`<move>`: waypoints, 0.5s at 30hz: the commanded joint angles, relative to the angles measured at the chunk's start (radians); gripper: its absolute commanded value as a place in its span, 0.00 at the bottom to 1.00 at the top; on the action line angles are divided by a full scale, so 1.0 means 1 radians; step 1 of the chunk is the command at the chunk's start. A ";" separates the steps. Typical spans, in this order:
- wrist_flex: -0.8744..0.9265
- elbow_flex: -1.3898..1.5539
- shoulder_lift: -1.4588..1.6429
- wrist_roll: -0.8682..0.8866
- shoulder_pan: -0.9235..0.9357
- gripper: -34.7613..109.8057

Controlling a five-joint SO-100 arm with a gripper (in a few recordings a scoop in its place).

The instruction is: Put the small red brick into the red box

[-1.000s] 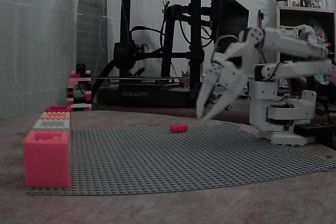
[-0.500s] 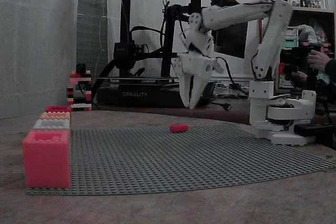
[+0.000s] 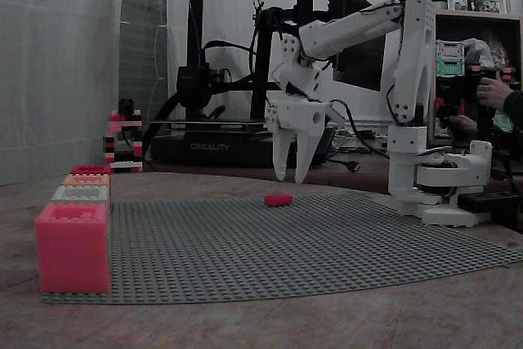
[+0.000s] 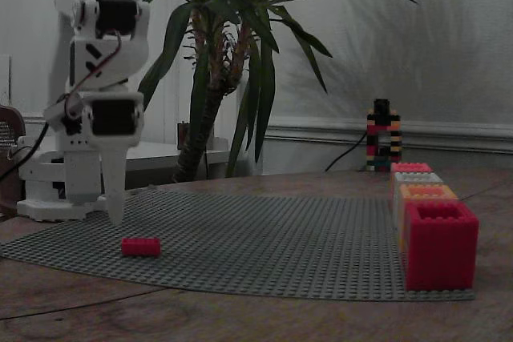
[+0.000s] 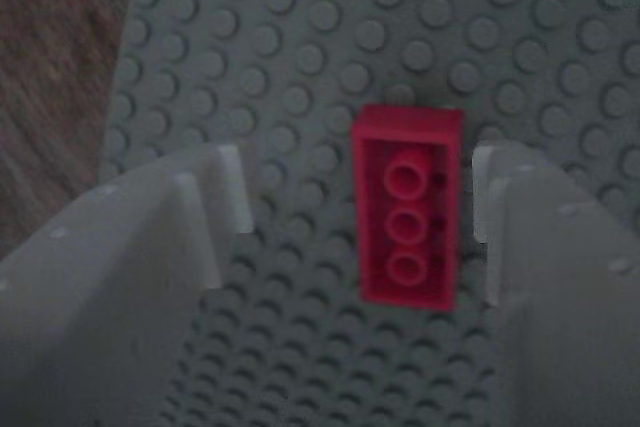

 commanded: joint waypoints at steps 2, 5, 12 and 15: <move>-0.009 -0.049 -0.008 0.020 -0.011 0.37; -0.018 -0.049 -0.035 0.028 -0.041 0.37; -0.052 -0.049 -0.057 0.057 -0.095 0.37; -0.069 -0.049 -0.071 0.061 -0.097 0.37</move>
